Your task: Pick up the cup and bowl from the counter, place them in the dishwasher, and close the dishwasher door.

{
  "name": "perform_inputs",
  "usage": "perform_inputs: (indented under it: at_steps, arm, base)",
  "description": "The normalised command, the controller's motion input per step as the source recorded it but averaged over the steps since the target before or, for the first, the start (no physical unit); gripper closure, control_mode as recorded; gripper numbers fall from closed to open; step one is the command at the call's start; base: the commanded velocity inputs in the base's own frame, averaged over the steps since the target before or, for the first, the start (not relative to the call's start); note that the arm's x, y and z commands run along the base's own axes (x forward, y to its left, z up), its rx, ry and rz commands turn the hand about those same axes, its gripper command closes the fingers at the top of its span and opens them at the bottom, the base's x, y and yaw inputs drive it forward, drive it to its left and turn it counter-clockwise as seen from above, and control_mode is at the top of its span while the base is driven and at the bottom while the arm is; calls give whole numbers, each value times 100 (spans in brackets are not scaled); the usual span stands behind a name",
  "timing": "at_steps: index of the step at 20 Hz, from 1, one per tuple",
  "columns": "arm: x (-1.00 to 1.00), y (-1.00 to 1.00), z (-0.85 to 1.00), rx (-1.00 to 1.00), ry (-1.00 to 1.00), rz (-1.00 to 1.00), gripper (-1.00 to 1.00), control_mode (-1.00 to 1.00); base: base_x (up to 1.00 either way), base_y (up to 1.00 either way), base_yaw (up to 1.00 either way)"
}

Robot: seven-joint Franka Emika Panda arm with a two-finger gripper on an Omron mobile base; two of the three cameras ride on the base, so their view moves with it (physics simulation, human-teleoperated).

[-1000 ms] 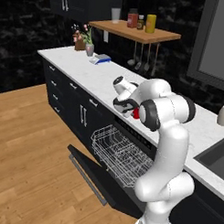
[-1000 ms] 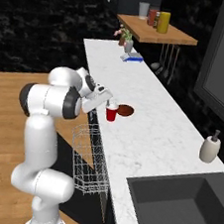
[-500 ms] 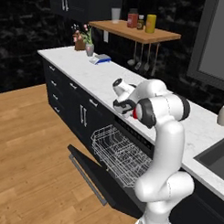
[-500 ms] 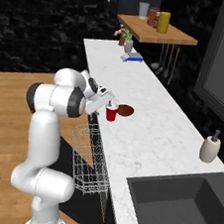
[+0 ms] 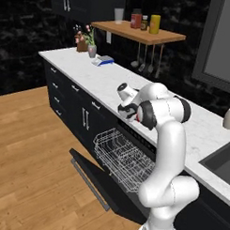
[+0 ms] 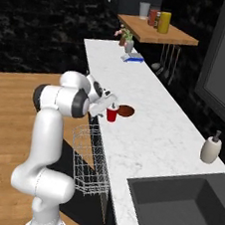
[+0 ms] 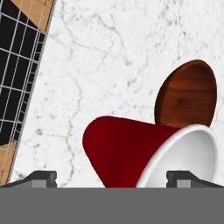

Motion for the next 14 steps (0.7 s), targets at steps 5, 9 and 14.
perform_inputs:
  at_steps: [5,9,14]
  arm:
    - [21,0,-18,0,0,5,-100,-100]
    - [0,0,-15,0,0,1,100,-100]
    - [-7,2,-23,0,0,0,100,-100]
  base:
    - [0,0,0]
    - [0,0,0]
    - [0,0,0]
